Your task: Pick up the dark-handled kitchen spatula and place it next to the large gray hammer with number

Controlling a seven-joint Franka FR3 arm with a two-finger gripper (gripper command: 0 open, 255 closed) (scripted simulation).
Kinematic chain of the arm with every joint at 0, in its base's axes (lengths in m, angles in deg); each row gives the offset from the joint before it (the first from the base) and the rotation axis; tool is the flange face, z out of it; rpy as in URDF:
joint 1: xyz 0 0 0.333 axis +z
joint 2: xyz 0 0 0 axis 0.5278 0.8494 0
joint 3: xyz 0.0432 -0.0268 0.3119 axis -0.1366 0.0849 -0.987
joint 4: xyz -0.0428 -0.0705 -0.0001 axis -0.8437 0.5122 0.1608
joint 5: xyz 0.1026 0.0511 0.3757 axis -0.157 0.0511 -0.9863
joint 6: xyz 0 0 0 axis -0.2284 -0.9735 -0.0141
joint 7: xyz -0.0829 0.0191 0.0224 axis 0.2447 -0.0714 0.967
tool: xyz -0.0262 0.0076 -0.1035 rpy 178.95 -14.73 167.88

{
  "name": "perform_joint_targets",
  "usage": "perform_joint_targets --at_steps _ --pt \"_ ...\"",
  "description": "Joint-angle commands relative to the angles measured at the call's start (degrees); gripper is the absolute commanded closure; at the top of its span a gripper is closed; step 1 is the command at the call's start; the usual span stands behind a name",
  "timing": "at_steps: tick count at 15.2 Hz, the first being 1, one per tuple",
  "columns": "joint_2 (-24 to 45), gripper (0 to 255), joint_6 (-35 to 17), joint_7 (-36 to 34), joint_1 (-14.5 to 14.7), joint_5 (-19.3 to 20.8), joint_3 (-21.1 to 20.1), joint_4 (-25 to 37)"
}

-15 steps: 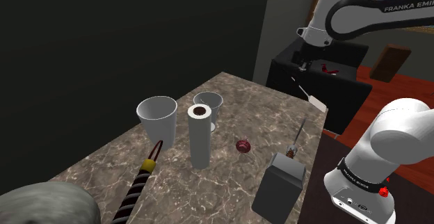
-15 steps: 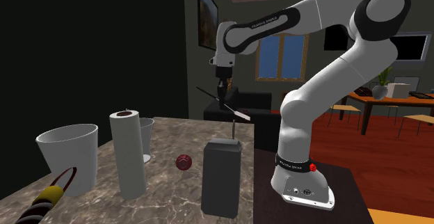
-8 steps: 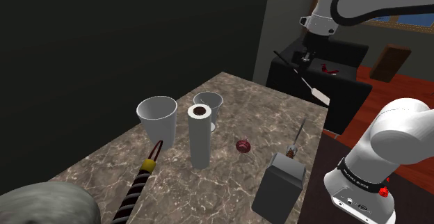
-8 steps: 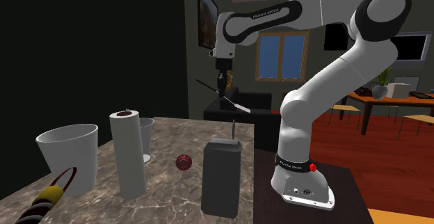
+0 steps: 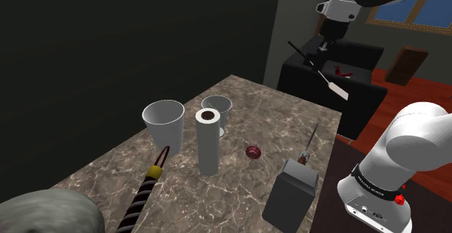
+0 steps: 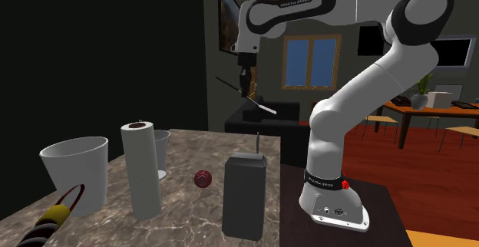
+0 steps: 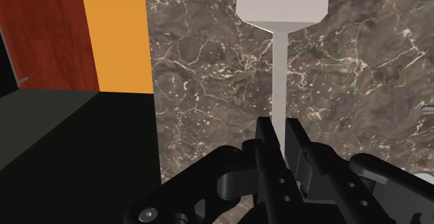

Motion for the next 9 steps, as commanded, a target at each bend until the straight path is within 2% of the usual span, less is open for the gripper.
perform_joint_targets --at_steps 1,4,9 --pt "0.25 255 1.50 0.03 0.04 -0.07 -0.06 1.72" --pt "0.58 255 3.26 0.03 0.11 -0.18 -0.17 3.81" --pt "3.04 255 2.03 -6.75 2.75 -4.17 -6.37 4.99"
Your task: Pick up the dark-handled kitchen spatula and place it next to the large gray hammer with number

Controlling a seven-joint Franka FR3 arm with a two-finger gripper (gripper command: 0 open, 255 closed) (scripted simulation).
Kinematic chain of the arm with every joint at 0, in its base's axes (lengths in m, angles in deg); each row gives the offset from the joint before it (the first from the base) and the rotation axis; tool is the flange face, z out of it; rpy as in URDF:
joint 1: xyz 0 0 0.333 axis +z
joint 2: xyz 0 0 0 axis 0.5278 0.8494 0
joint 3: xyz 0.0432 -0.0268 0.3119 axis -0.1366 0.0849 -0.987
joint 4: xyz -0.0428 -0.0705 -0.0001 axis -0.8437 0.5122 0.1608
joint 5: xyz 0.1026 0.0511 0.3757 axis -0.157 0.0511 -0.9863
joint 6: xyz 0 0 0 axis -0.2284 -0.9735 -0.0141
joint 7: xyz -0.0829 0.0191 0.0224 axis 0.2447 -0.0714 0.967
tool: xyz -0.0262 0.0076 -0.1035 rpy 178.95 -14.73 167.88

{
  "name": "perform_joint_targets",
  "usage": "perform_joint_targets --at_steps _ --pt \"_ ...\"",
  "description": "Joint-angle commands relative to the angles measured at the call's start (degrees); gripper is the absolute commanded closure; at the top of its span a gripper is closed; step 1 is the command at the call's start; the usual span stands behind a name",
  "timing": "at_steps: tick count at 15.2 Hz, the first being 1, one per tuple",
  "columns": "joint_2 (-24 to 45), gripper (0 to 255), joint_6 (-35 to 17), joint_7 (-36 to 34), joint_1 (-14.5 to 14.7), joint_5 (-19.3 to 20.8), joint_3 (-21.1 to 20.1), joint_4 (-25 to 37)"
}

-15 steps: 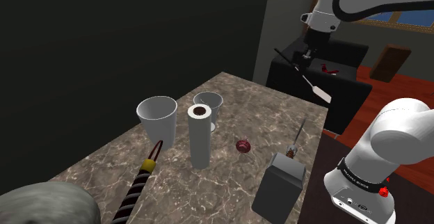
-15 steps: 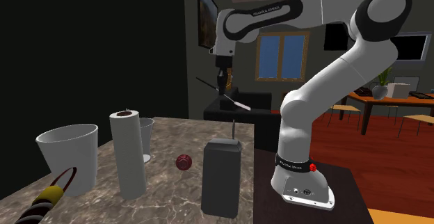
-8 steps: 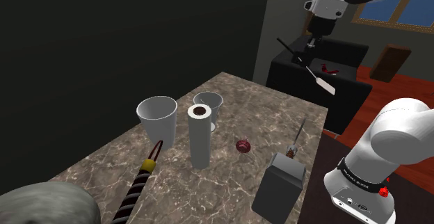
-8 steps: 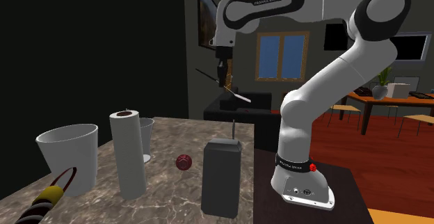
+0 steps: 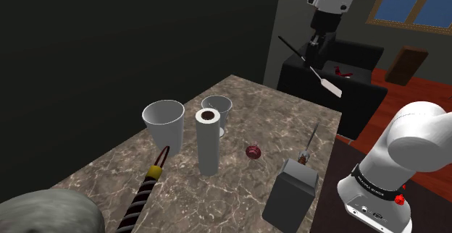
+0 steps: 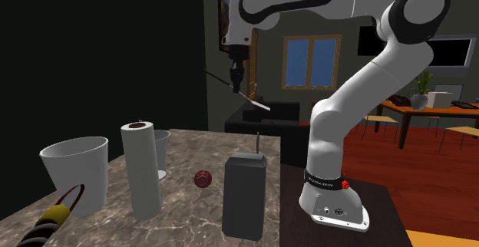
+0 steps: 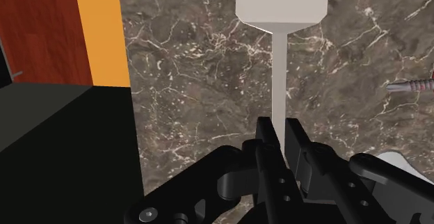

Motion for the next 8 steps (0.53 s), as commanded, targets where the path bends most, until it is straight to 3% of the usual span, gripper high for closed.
perform_joint_targets --at_steps 1,8 --pt "1.02 255 -0.44 -2.76 1.03 -1.54 -2.47 0.61" --pt "7.62 255 -2.62 -11.96 3.91 -5.69 -10.76 5.42"
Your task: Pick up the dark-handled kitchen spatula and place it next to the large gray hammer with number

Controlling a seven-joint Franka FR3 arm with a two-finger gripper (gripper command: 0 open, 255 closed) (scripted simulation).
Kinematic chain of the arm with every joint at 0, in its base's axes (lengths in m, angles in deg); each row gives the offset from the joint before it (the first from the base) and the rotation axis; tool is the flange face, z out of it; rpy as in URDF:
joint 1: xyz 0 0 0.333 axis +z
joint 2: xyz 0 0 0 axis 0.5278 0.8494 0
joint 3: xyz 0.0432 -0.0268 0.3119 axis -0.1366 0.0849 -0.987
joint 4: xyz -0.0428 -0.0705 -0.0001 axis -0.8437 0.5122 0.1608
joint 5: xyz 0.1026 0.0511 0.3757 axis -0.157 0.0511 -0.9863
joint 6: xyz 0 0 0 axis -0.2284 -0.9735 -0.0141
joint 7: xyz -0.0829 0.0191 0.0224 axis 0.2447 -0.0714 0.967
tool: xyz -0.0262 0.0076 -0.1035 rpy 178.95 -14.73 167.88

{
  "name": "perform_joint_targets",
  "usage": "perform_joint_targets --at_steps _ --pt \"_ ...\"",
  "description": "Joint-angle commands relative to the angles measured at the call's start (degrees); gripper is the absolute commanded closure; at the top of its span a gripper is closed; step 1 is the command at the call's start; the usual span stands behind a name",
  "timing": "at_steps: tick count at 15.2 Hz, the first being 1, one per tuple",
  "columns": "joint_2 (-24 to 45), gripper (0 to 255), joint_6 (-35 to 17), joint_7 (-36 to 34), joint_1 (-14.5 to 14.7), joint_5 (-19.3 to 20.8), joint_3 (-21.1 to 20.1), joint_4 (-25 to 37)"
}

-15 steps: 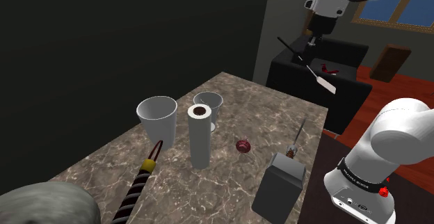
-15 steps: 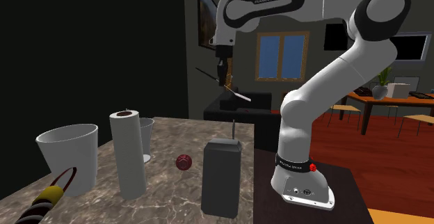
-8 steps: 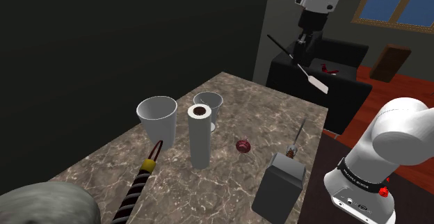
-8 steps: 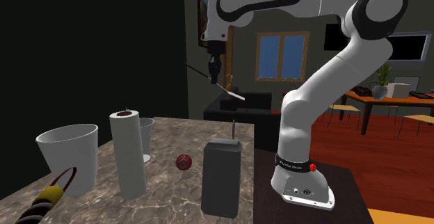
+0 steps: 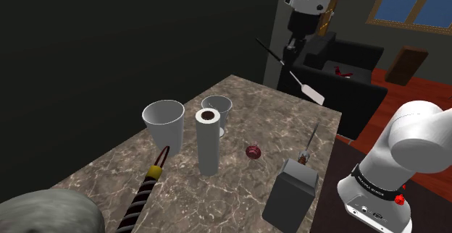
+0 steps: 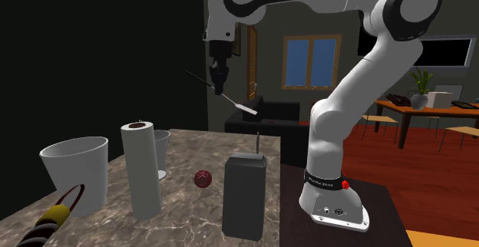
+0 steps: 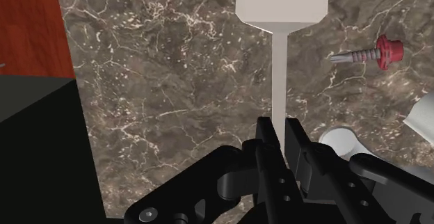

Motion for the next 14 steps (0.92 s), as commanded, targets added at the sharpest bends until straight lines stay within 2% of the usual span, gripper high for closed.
perform_joint_targets --at_steps 1,8,14 --pt "2.97 255 -1.24 -2.85 0.66 -0.97 -2.53 1.89" --pt "12.51 255 -3.03 -12.19 2.21 -2.14 -10.47 10.22" --pt "22.69 255 -3.63 -20.87 3.07 -0.11 -17.13 19.89"
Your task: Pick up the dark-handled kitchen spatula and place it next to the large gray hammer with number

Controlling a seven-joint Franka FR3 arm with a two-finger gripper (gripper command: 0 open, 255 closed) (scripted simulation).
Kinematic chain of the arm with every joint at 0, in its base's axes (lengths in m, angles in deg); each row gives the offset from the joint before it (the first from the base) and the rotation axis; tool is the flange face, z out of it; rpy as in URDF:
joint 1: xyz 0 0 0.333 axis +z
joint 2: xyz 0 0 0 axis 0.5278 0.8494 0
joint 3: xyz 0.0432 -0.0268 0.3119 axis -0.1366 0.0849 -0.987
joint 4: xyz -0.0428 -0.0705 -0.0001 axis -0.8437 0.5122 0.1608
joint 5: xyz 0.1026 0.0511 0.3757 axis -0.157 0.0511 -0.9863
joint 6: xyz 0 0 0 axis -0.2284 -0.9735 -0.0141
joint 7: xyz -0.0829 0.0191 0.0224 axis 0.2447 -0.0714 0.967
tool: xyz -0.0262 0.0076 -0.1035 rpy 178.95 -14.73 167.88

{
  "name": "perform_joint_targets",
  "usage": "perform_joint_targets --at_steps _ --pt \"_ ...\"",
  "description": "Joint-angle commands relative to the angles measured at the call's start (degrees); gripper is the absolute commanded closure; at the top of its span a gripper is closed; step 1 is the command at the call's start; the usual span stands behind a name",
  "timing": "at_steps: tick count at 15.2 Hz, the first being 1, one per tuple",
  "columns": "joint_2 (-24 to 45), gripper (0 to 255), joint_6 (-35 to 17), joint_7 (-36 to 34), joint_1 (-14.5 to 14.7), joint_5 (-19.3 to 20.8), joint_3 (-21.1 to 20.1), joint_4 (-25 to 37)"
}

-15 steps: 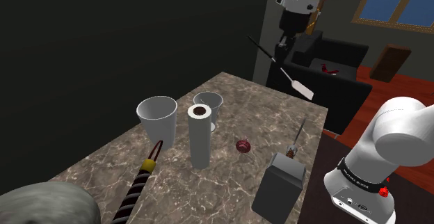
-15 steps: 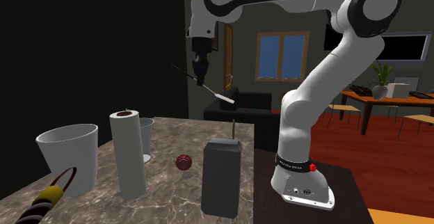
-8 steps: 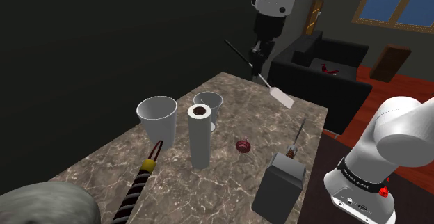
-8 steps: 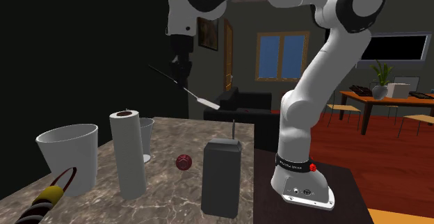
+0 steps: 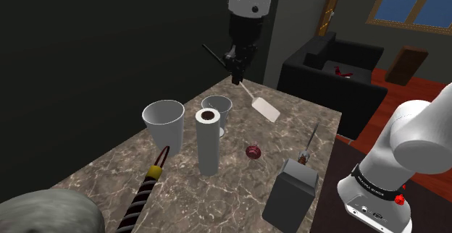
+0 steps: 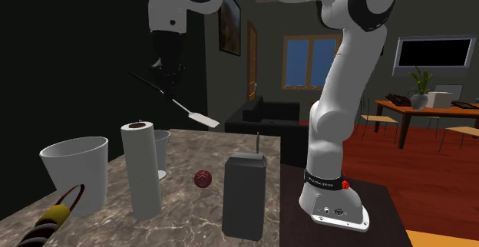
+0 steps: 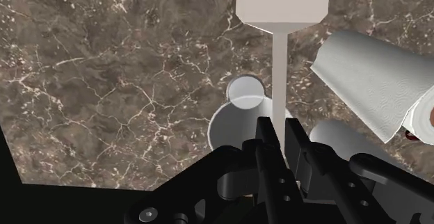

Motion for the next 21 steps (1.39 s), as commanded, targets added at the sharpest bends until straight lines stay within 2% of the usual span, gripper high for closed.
perform_joint_targets --at_steps 1,8,11,12,21 --pt "3.64 255 -0.52 -3.05 0.36 1.12 -2.17 3.02" --pt "19.09 255 1.59 -14.53 3.50 8.93 -8.75 18.60" --pt "26.85 255 3.91 -19.31 6.68 13.63 -10.41 27.09" --pt "30.74 255 5.39 -21.36 8.61 16.00 -10.95 31.64" --pt "29.99 255 -1.83 -21.56 8.01 15.66 -10.41 23.81"
